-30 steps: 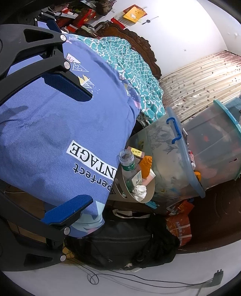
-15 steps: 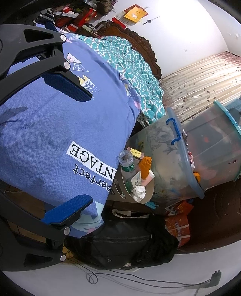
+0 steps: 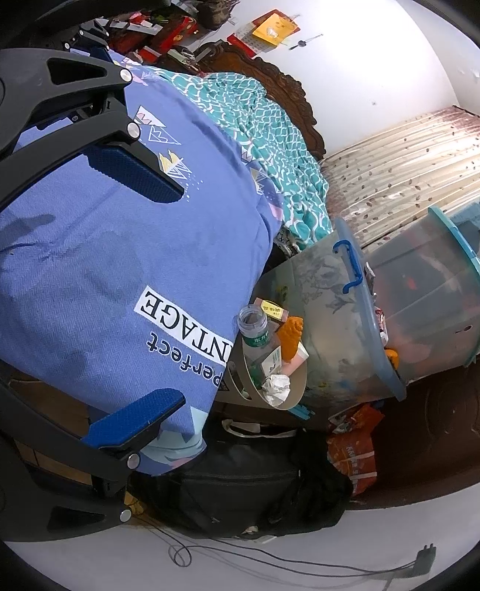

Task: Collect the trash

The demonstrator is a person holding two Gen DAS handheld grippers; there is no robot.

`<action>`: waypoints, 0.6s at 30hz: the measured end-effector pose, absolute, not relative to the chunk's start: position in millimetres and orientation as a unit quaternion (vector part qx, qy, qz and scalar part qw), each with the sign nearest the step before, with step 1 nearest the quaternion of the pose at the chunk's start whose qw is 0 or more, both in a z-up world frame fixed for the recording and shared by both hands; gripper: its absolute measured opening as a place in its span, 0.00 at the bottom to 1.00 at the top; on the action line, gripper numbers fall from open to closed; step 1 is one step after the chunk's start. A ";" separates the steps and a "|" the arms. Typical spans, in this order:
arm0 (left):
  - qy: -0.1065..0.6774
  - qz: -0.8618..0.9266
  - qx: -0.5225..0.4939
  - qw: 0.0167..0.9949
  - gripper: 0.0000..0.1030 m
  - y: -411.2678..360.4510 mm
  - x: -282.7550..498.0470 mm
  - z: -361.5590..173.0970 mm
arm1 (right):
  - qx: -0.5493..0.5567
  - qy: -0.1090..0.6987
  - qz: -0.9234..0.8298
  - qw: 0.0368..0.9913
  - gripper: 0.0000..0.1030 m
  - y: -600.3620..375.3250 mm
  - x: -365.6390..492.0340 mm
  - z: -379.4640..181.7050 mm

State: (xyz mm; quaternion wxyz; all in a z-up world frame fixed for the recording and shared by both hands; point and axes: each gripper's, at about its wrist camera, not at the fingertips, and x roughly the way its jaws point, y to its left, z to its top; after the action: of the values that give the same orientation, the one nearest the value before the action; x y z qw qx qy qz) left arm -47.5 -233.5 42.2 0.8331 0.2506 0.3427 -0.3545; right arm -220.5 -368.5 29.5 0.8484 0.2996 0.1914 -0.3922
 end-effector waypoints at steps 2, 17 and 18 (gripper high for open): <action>0.342 -0.357 0.248 0.833 0.92 -233.2 -47.7 43.1 | 0.297 0.189 -0.394 0.849 0.97 -368.7 -221.5 30.9; 0.284 -0.402 0.203 0.846 0.92 -220.9 -64.1 76.9 | 0.281 0.168 -0.411 0.851 0.97 -360.1 -233.8 46.0; 0.280 -0.405 0.200 0.847 0.92 -219.6 -65.2 78.9 | 0.279 0.167 -0.411 0.852 0.97 -358.5 -233.6 47.2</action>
State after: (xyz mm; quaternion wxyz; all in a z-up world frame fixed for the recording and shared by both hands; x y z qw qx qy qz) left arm -65.2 -219.6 78.9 0.8471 0.1999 0.2804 -0.4048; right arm -233.6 -358.5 47.2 0.8517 0.2790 0.1669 -0.4111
